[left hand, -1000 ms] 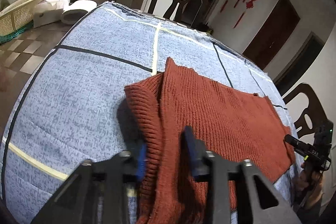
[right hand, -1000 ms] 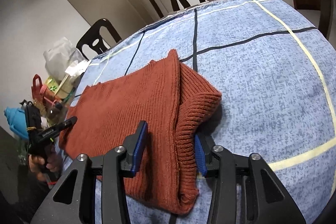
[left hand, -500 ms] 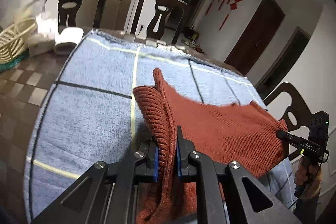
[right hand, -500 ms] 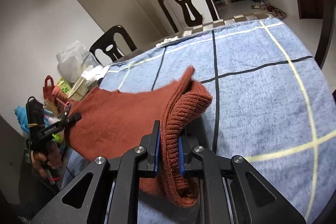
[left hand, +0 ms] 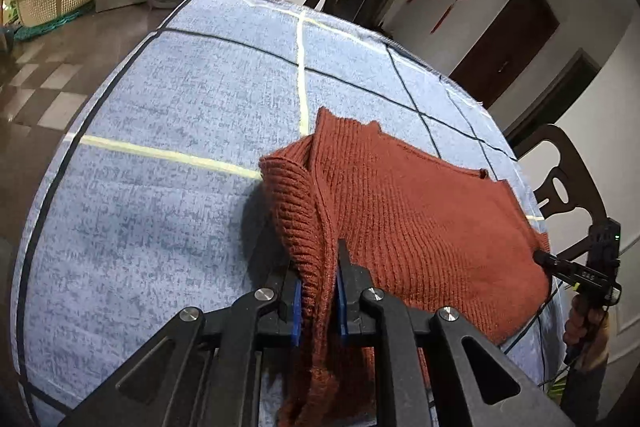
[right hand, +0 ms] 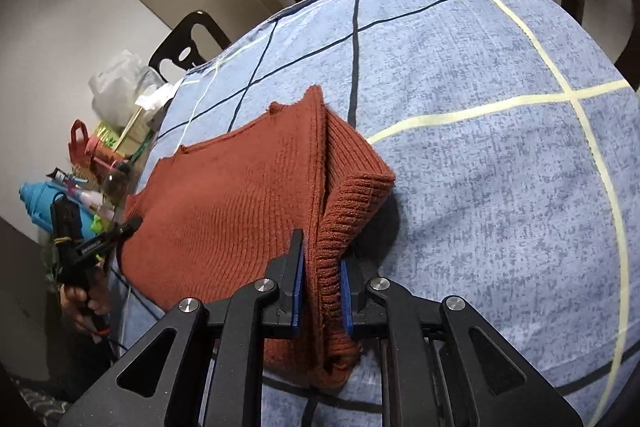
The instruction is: Fold small clothes
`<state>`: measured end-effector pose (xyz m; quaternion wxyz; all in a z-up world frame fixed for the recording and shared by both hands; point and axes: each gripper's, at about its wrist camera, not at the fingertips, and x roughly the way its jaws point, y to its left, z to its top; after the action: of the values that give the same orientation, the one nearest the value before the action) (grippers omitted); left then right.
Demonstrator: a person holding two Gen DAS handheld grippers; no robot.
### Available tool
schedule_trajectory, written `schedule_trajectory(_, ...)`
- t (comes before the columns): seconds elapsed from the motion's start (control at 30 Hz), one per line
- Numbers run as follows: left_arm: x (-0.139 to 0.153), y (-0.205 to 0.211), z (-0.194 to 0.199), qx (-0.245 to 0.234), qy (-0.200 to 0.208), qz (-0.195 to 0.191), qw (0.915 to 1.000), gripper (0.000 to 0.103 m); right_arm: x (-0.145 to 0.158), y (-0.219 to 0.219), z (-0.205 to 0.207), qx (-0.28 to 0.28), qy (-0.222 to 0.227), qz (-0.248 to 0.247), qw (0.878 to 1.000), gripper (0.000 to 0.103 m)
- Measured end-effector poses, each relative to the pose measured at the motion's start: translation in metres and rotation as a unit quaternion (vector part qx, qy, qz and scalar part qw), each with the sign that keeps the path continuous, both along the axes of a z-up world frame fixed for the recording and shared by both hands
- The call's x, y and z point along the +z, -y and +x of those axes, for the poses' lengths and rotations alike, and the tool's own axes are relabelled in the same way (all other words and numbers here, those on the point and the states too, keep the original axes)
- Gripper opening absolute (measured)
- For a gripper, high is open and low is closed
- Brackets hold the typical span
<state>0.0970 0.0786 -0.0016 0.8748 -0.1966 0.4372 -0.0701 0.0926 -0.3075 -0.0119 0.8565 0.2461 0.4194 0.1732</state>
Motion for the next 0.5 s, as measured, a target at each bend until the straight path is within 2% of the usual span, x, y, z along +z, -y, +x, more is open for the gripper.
schedule_trajectory(0.03, 0.002, 0.000, 0.000, 0.001, 0.001, 0.002, 1.0000, 0.019, 0.002, 0.000, -0.002, -0.008, 0.002, -0.005, 1.000, 0.023)
schedule_trajectory(0.13, 0.008, 0.002, -0.003, 0.002, 0.006, 0.020, 0.9998, 0.020, 0.010, 0.000, -0.016, -0.017, 0.017, -0.021, 0.999, 0.023)
schedule_trajectory(0.33, 0.029, 0.002, -0.032, 0.023, 0.042, 0.058, 0.9971, 0.021, 0.030, -0.015, -0.052, -0.026, 0.059, -0.106, 0.992, 0.023)
schedule_trajectory(0.43, 0.040, 0.013, -0.044, 0.010, 0.066, 0.068, 0.9955, 0.021, 0.042, -0.033, -0.066, -0.010, 0.093, -0.126, 0.988, 0.023)
schedule_trajectory(0.5, 0.045, 0.024, -0.051, -0.010, 0.083, 0.063, 0.9945, 0.021, 0.039, -0.045, -0.069, 0.007, 0.099, -0.134, 0.986, 0.023)
